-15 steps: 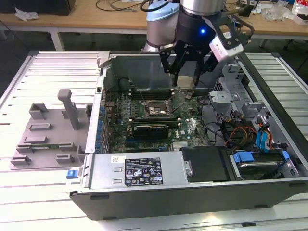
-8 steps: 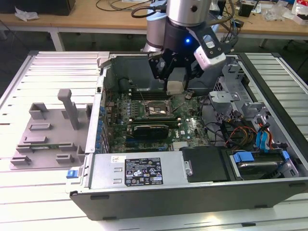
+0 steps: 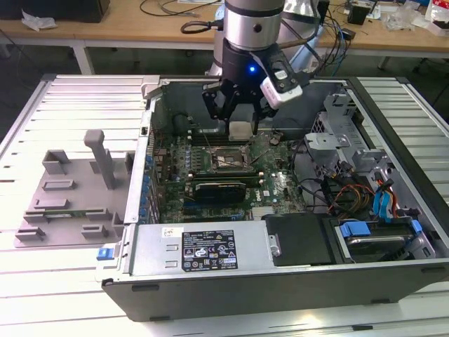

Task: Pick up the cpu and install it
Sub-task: 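Pick up the cpu and move it towards the insertion slot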

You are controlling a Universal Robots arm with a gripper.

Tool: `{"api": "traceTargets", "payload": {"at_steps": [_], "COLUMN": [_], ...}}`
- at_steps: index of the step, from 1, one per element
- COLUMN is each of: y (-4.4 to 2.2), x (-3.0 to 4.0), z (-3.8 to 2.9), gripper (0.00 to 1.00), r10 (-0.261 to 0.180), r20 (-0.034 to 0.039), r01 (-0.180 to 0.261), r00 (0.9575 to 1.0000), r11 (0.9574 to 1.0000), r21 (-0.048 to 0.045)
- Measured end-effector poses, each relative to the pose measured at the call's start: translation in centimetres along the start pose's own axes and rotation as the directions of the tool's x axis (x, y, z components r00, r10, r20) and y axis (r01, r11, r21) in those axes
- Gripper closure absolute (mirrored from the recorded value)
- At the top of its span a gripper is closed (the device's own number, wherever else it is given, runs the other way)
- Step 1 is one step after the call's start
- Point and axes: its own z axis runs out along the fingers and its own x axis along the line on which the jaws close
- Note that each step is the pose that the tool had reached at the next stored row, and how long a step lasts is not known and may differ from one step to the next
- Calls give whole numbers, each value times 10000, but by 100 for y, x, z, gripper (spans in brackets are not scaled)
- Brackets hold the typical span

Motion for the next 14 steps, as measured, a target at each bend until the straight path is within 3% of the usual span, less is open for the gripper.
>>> {"api": "traceTargets", "payload": {"at_steps": [4, 7, 10, 14], "y": [93, 124, 125, 127], "x": [97, 139, 139, 163], "z": [150, 250, 251, 315], "gripper": [45, 45, 45, 45], "r10": [-2, -1, -2, -29], "r20": [-1, -1, -2, 34], "r01": [2, 1, 2, 29], "r00": [10000, 10000, 10000, 10000], "r11": [10000, 10000, 10000, 10000], "r21": [2, 1, 3, 1]}}
